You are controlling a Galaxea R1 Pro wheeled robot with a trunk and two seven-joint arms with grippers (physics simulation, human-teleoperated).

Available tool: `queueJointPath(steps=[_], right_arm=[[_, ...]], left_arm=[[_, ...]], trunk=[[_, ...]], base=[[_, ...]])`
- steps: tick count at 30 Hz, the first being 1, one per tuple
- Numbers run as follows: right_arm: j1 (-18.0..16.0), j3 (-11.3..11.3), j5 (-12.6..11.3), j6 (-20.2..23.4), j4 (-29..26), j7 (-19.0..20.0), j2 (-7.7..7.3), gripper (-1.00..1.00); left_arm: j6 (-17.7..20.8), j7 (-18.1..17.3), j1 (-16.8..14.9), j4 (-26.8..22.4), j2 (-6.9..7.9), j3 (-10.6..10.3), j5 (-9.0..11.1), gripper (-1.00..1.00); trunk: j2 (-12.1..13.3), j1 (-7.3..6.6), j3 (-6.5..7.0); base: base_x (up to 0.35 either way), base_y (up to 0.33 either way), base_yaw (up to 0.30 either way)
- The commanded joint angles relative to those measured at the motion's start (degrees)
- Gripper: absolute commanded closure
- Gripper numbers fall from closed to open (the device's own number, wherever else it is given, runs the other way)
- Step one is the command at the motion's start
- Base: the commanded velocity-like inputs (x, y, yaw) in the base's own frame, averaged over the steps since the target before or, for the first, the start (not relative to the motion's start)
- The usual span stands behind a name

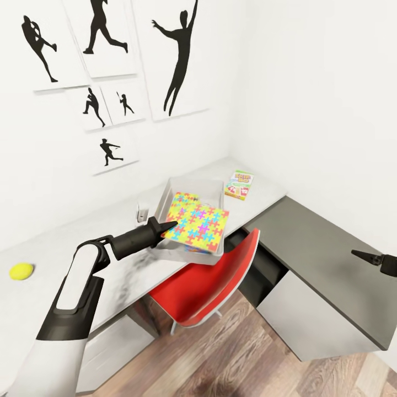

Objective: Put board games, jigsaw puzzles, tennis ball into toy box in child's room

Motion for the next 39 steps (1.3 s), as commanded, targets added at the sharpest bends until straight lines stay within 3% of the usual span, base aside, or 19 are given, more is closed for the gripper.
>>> queueJointPath(steps=[1,20,39], right_arm=[[-0.1,-0.1,0.1,0.3,0.0,0.3,0.0,-1.0],[0.2,0.1,0.1,0.4,-0.7,0.2,0.44,-1.0],[0.3,0.2,0.2,0.6,-1.2,0.5,1.37,-1.0]], left_arm=[[0.1,0.5,0.0,-0.1,0.03,0.0,0.5,1.0],[-0.8,0.6,0.1,-0.5,-0.08,0.0,0.1,1.0],[-1.1,0.6,0.1,-0.6,-0.23,0.1,0.2,1.0]], trunk=[[-0.1,0.04,-0.1],[-0.1,0.04,-0.1],[-0.1,0.04,-0.1]], base=[[0.116,-0.044,0.0],[0.244,-0.058,0.0],[0.039,-0.013,-0.036]])
